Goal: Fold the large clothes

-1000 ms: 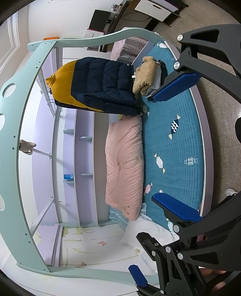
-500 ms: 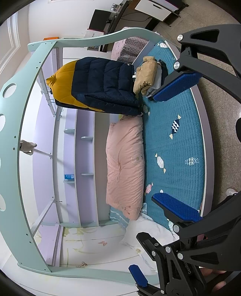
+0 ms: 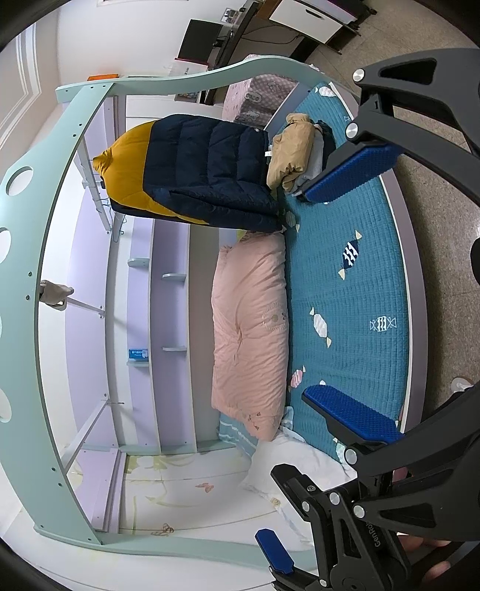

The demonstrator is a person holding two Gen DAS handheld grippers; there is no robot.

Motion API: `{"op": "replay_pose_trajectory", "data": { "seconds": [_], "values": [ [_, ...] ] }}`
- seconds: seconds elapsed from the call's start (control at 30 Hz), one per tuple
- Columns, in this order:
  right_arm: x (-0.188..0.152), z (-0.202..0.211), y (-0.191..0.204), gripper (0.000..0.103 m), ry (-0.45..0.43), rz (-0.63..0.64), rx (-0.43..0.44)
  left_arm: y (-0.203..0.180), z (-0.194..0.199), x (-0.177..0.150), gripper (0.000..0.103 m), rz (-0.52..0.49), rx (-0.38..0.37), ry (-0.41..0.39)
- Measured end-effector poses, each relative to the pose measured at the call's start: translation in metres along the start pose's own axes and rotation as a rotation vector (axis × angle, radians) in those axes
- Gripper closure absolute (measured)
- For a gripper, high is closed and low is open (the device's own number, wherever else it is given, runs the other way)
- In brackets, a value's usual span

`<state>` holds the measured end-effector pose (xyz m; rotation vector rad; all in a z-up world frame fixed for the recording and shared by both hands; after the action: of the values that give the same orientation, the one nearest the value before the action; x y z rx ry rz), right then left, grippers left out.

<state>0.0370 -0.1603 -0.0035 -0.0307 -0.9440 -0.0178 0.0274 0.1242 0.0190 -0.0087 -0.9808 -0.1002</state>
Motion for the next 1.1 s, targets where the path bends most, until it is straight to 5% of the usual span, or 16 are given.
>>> {"op": "replay_pose_trajectory", "data": {
  "seconds": [1.1],
  "values": [
    [0.008, -0.01, 0.001, 0.007, 0.021, -0.001, -0.001, -0.005, -0.011, 0.001, 0.005, 0.005, 0.024, -0.004]
  ]
}}
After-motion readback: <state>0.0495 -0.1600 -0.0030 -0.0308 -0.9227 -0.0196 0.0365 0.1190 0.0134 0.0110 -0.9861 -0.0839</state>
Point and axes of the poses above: each gripper's, at about its wrist camera, not at the fingertips, and z roughly against the way its jaws point, y to its left, x to its top, the point moved 2 cm from there along -z, roughly the way its jaws point, and after that the axes turned 14 degrees about y, right-handed, at the moved point
